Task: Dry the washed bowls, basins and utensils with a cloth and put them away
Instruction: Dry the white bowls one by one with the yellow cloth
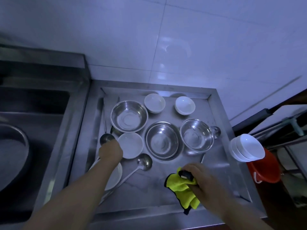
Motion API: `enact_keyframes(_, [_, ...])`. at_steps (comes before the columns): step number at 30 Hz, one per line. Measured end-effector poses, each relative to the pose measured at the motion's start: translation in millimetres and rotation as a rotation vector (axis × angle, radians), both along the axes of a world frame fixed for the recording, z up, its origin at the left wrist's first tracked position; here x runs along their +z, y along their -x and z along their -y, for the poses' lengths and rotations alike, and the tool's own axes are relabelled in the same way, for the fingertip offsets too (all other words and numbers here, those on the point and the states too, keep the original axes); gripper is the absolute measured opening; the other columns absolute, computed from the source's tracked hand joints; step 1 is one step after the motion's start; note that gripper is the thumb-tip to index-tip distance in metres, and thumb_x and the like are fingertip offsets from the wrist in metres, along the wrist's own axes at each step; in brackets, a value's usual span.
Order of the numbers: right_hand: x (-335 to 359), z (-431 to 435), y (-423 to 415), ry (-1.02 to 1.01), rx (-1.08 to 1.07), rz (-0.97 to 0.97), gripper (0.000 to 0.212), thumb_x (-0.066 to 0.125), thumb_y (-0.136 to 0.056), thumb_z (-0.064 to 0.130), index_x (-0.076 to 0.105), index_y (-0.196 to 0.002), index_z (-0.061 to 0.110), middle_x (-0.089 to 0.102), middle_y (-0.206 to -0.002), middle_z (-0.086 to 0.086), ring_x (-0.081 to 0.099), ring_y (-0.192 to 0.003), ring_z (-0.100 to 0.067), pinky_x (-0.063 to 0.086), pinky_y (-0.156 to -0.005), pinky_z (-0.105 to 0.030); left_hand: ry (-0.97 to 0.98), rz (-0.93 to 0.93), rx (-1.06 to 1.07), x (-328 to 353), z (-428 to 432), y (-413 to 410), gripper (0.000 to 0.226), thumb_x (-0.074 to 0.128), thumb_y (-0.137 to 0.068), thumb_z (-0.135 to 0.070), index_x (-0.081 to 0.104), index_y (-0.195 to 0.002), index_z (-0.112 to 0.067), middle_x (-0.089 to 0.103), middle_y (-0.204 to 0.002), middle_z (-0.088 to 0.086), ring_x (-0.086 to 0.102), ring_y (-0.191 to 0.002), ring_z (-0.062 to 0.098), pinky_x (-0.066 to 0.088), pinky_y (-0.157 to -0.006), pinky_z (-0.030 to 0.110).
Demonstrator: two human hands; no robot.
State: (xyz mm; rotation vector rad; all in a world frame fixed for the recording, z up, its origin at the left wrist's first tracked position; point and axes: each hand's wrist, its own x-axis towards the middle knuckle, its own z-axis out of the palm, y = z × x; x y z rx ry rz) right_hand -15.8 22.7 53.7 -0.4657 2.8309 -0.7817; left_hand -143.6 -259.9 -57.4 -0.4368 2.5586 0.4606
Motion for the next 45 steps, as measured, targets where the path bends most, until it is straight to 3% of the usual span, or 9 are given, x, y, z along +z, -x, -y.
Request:
enact_keyframes(7, [-2, 14, 8, 0.034, -0.059, 0.058, 0.06, 0.057, -0.063, 0.004, 0.045, -0.108, 0.042, 0.052, -0.103, 0.019, 0.043, -0.102, 0.007, 0.033, -0.083, -0.005, -0.082, -0.044, 0.046, 24, 13, -6, 0.01, 0.052, -0.084, -0.012, 0.059, -0.087, -0.005, 0.065, -0.098, 0.015, 0.061, -0.091, 0.033, 0.046, -0.066, 0.03])
enact_keyframes(10, [-5, 26, 15, 0.086, -0.102, 0.086, 0.056, 0.058, -0.07, 0.005, 0.047, -0.11, 0.043, 0.051, -0.107, 0.02, 0.044, -0.104, 0.005, 0.032, -0.084, -0.005, -0.138, -0.189, 0.006, 49, 15, -10, 0.012, 0.054, -0.08, -0.011, 0.047, -0.071, -0.009, 0.059, -0.077, 0.01, 0.058, -0.075, 0.031, 0.031, -0.05, 0.028])
enact_keyframes(14, [1, 45, 31, 0.185, -0.186, 0.09, 0.055, 0.064, -0.08, 0.0, 0.05, -0.126, 0.029, 0.052, -0.116, 0.01, 0.047, -0.11, -0.003, 0.031, -0.087, -0.002, -0.286, -0.46, 0.069, 102, 3, -24, 0.011, 0.053, -0.081, -0.012, 0.06, -0.088, -0.016, 0.063, -0.075, 0.005, 0.061, -0.069, 0.025, 0.046, -0.059, 0.032])
enact_keyframes(18, [30, 59, 46, 0.308, -0.189, -0.007, 0.071, 0.059, -0.078, -0.003, 0.041, -0.123, 0.049, 0.056, -0.115, 0.015, 0.05, -0.108, 0.001, 0.035, -0.084, -0.003, -0.463, -0.672, 0.087, 159, -16, -46, 0.027, 0.052, -0.086, -0.012, 0.061, -0.107, -0.026, 0.064, -0.08, -0.003, 0.064, -0.064, 0.019, 0.055, -0.064, 0.039])
enact_keyframes(24, [82, 40, 44, 0.388, -0.08, -0.185, 0.074, 0.052, -0.074, 0.009, 0.034, -0.132, 0.051, 0.057, -0.112, 0.009, 0.05, -0.103, 0.003, 0.036, -0.086, -0.003, -0.337, -1.032, -0.141, 224, -25, -70, 0.046, 0.055, -0.083, -0.014, 0.058, -0.128, -0.021, 0.055, -0.089, -0.006, 0.053, -0.075, 0.012, 0.042, -0.064, 0.022])
enact_keyframes(29, [115, 16, 50, 0.449, 0.013, -0.261, 0.074, 0.051, -0.077, 0.01, 0.034, -0.139, 0.047, 0.053, -0.114, 0.019, 0.052, -0.108, -0.002, 0.046, -0.09, -0.021, -0.344, -0.978, -0.292, 263, -33, -85, 0.062, 0.057, -0.077, -0.021, 0.047, -0.138, -0.025, 0.046, -0.09, -0.012, 0.053, -0.081, 0.01, 0.049, -0.073, 0.022])
enact_keyframes(31, [128, 9, 50, 0.412, 0.031, -0.323, 0.081, 0.051, -0.077, 0.011, 0.026, -0.135, 0.061, 0.049, -0.111, 0.03, 0.047, -0.107, 0.008, 0.038, -0.088, -0.006, -0.349, -0.981, -0.361, 276, -35, -89, 0.063, 0.062, -0.074, -0.019, 0.049, -0.136, -0.026, 0.045, -0.09, -0.019, 0.054, -0.08, 0.004, 0.053, -0.077, 0.025])
enact_keyframes(39, [162, -11, 46, 0.498, 0.06, -0.273, 0.079, 0.055, -0.079, -0.007, 0.034, -0.132, 0.047, 0.052, -0.121, 0.016, 0.048, -0.111, 0.005, 0.035, -0.089, -0.004, -0.493, -0.953, -0.441, 316, -56, -104, 0.049, 0.077, -0.06, -0.016, 0.056, -0.102, -0.024, 0.047, -0.107, -0.018, 0.053, -0.097, 0.003, 0.055, -0.069, 0.019])
enact_keyframes(45, [185, -9, 34, 0.738, -0.001, -0.441, 0.063, 0.045, -0.065, -0.001, 0.03, -0.104, 0.046, 0.041, -0.111, 0.001, 0.048, -0.101, -0.015, 0.041, -0.081, -0.026, -0.612, -0.921, -0.264, 339, -68, -110, 0.05, 0.083, -0.059, -0.011, 0.053, -0.093, -0.033, 0.063, -0.099, -0.011, 0.066, -0.079, 0.002, 0.058, -0.07, 0.025])
